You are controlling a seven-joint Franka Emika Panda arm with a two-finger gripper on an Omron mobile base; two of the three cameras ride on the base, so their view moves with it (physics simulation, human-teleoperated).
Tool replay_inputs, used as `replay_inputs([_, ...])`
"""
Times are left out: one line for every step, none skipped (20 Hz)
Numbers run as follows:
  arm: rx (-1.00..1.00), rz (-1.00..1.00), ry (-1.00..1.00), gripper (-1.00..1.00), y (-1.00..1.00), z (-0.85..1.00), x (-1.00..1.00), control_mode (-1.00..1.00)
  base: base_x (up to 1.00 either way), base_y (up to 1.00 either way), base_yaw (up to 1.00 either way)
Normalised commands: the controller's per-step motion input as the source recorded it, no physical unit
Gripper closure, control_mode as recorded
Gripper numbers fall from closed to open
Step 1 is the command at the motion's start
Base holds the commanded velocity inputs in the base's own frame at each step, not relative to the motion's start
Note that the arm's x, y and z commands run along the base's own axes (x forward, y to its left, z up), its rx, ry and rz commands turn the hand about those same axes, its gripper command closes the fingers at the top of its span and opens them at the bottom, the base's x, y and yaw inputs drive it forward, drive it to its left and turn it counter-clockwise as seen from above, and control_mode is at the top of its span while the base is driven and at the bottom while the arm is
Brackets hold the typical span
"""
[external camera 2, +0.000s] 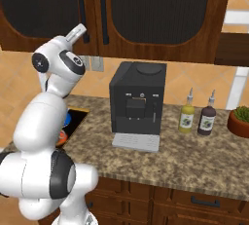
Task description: Pick the kettle from the counter and place it on the tray. Then pick the mug from the cabinet and place it on the tray. Then close the cabinet doors.
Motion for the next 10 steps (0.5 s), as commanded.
replay_inputs([0.03,0.0,0.03,-1.0,0.0,0.0,0.76,-1.0,0.0,0.0,0.0])
replay_inputs([0.02,0.0,0.03,-1.0,0.0,0.0,0.71,-1.0,0.0,0.0,0.0])
replay_inputs([0.01,0.0,0.03,-1.0,0.0,0.0,0.61,-1.0,0.0,0.0,0.0])
replay_inputs([0.0,0.0,0.02,-1.0,0.0,0.0,0.54,-1.0,0.0,0.0,0.0])
replay_inputs([0.0,0.0,0.02,-1.0,0.0,0.0,0.5,-1.0,0.0,0.0,0.0])
replay_inputs([0.0,0.0,0.03,-1.0,0.0,0.0,0.51,-1.0,0.0,0.0,0.0])
replay_inputs([0.0,0.0,0.02,-1.0,0.0,0.0,0.52,-1.0,0.0,0.0,0.0])
replay_inputs([0.0,0.0,0.02,-1.0,0.0,0.0,0.54,-1.0,0.0,0.0,0.0])
replay_inputs([0.0,0.0,0.03,-1.0,0.0,-0.03,0.5,-1.0,0.0,0.0,0.0])
replay_inputs([0.0,0.0,0.03,-1.0,0.0,-0.04,0.5,-1.0,0.0,0.0,0.0])
